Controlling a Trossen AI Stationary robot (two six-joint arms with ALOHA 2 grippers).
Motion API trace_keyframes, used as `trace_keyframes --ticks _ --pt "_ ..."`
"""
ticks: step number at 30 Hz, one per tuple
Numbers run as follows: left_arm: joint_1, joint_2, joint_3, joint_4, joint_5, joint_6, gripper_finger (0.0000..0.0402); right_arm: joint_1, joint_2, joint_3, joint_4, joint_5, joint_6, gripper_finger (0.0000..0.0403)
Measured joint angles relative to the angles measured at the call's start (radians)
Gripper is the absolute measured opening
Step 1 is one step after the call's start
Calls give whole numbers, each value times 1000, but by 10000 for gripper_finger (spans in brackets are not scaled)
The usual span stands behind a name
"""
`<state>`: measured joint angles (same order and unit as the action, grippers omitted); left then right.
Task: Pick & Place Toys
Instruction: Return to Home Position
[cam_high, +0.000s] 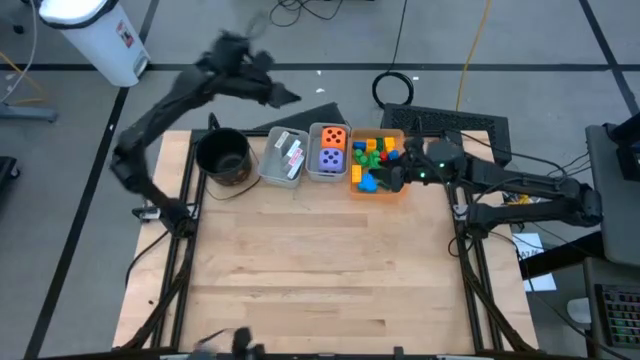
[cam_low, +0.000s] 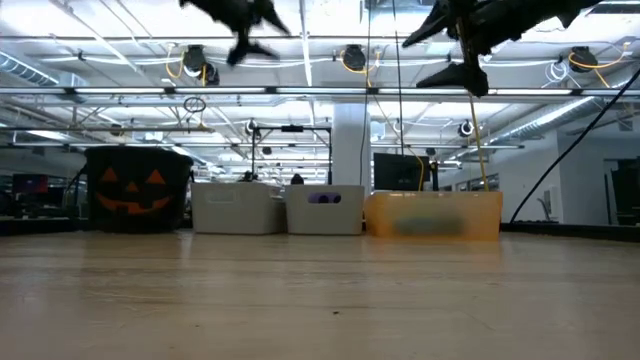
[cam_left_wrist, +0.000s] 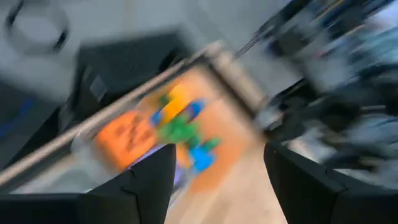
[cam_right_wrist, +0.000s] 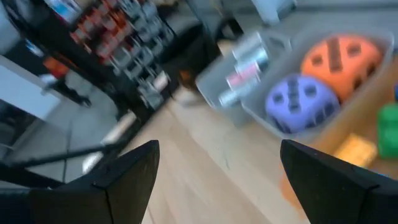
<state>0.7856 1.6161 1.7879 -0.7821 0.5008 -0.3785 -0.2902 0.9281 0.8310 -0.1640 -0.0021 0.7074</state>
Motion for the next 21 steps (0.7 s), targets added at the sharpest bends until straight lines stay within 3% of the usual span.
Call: trace_keyframes --ticks 6,13,17,21 --pt "-29 -241 2 232 25 -1 253 -49 -85 0 106 -3 -75 325" --pt "-81 -464 -29 236 -136 91 253 -100 -225 0 101 1 -227 304" --pt "-93 -608 -142 240 -214 95 253 -108 -319 0 99 67 -287 275" --pt "-111 -755 -335 320 -260 71 253 -108 -421 0 52 171 -330 240"
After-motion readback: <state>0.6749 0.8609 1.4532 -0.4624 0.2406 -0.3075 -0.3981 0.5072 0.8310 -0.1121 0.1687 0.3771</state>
